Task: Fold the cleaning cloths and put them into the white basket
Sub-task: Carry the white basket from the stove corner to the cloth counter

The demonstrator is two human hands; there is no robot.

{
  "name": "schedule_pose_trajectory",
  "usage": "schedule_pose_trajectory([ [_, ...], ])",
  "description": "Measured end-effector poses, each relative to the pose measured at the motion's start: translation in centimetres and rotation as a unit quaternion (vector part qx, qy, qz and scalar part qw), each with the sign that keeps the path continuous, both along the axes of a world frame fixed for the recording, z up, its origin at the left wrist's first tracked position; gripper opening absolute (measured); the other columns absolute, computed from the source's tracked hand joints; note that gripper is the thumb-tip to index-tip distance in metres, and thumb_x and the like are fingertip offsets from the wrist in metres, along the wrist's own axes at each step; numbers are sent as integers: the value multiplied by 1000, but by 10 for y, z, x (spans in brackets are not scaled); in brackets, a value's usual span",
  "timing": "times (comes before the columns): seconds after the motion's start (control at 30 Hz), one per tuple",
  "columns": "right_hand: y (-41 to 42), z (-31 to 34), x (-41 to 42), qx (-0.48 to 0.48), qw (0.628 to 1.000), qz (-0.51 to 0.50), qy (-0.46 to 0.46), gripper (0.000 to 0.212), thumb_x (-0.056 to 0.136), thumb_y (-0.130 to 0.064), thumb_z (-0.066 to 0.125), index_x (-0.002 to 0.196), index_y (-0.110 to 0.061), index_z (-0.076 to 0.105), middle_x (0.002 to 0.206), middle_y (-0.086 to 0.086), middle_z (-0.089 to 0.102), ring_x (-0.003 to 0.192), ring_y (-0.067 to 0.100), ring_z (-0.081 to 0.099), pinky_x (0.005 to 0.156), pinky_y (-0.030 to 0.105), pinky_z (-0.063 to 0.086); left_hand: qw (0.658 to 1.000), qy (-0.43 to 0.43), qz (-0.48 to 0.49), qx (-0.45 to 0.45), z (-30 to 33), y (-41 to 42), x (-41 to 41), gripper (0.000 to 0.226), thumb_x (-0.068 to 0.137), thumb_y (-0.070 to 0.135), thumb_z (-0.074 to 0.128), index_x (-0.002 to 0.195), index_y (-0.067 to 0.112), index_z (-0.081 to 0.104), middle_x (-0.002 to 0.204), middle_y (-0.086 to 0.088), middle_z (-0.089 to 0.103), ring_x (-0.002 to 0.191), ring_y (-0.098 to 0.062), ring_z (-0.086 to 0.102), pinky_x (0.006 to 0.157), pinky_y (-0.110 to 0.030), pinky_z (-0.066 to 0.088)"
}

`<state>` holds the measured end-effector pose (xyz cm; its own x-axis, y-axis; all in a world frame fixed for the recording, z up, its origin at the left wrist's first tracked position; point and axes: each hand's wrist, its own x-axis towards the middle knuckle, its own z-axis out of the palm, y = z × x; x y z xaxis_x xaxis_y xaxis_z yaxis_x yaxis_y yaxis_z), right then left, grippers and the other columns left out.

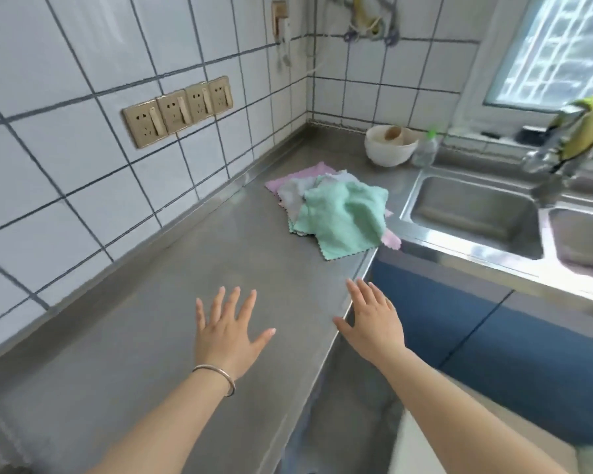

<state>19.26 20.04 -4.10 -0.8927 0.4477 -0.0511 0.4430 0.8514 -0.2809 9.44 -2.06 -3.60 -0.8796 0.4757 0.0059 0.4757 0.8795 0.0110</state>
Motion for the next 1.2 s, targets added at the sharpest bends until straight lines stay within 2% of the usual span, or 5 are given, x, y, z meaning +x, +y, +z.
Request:
schedule_pose_trajectory([
  [0.2, 46, 2, 120, -13, 987, -160, 3, 72, 91, -51, 43, 150, -25, 10, 157, -2, 18, 144, 19, 15, 114, 34, 24, 992, -16, -127, 16, 6, 77, 73, 92, 65, 75, 0, 146, 35, 17, 156, 2, 21, 147, -23, 7, 112, -51, -10],
  [0.33, 56, 5, 188, -19, 974, -225, 28, 72, 90, -49, 45, 149, -24, 14, 156, -3, 21, 144, 17, 16, 113, 33, 25, 980, 19, -199, -12, 11, 120, 124, 84, 80, 72, -4, 134, 33, 47, 138, -1, 53, 133, -28, 43, 110, -61, 22],
  [0.5, 71, 21, 311, -3, 954, -297, 48, 72, 89, -51, 43, 149, -24, 15, 156, -3, 19, 144, 16, 14, 114, 32, 23, 953, 3, -303, 14, 22, 182, 227, 89, 66, 71, -7, 147, 38, 12, 158, 4, 17, 147, -23, 4, 115, -53, -5],
  [0.77, 109, 88, 516, 83, 919, -376, 88, 68, 88, -45, 48, 146, -22, 22, 152, 1, 25, 141, 20, 20, 114, 36, 19, 897, 41, -426, 108, 79, 299, 424, 68, 88, 64, 26, 148, 33, 13, 157, 2, 18, 147, -23, 6, 116, -54, -1],
  [1.2, 241, 109, 757, 121, 836, -532, 64, 66, 88, -40, 50, 145, -18, 25, 150, 4, 29, 138, 22, 23, 113, 38, 24, 807, 24, -567, 166, 112, 490, 676, 64, 90, 60, 28, 146, 32, 15, 152, 5, 27, 145, -21, 12, 117, -51, 5],
])
